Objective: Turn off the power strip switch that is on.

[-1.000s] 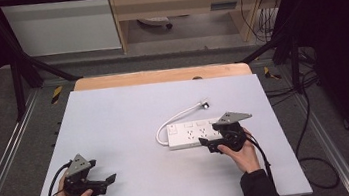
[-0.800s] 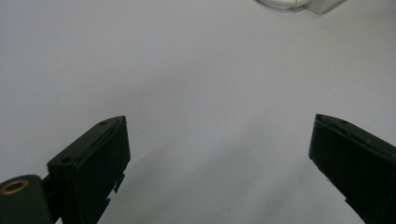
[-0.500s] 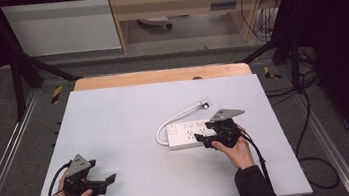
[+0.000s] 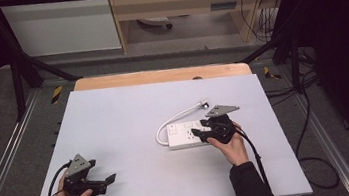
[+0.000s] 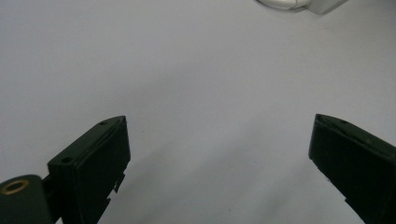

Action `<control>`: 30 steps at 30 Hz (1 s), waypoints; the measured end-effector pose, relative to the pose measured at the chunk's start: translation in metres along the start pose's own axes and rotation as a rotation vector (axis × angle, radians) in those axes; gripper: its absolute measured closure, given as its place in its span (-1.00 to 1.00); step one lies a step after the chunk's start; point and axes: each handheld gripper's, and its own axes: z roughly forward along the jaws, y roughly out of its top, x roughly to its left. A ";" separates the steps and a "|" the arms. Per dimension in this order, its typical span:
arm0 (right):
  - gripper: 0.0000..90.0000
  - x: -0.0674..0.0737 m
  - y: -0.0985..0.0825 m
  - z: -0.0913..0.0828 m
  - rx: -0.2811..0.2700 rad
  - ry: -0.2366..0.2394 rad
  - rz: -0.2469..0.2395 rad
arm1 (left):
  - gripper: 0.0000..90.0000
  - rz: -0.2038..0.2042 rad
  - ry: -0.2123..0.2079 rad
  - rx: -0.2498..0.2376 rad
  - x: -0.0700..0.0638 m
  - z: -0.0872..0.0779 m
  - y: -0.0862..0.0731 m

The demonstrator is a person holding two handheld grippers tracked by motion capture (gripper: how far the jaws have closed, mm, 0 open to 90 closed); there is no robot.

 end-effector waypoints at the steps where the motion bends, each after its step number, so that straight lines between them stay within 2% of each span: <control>1: 0.15 0.000 0.000 0.001 0.002 0.001 0.002 | -0.88 0.001 0.001 0.000 0.000 0.000 0.000; 15: 0.49 -0.003 0.004 0.012 0.006 0.007 -0.003 | -0.88 0.000 0.002 -0.003 0.000 0.000 0.000; 30: 0.67 -0.006 0.010 0.021 -0.001 0.011 0.010 | -0.88 0.001 0.001 -0.003 0.000 0.000 0.000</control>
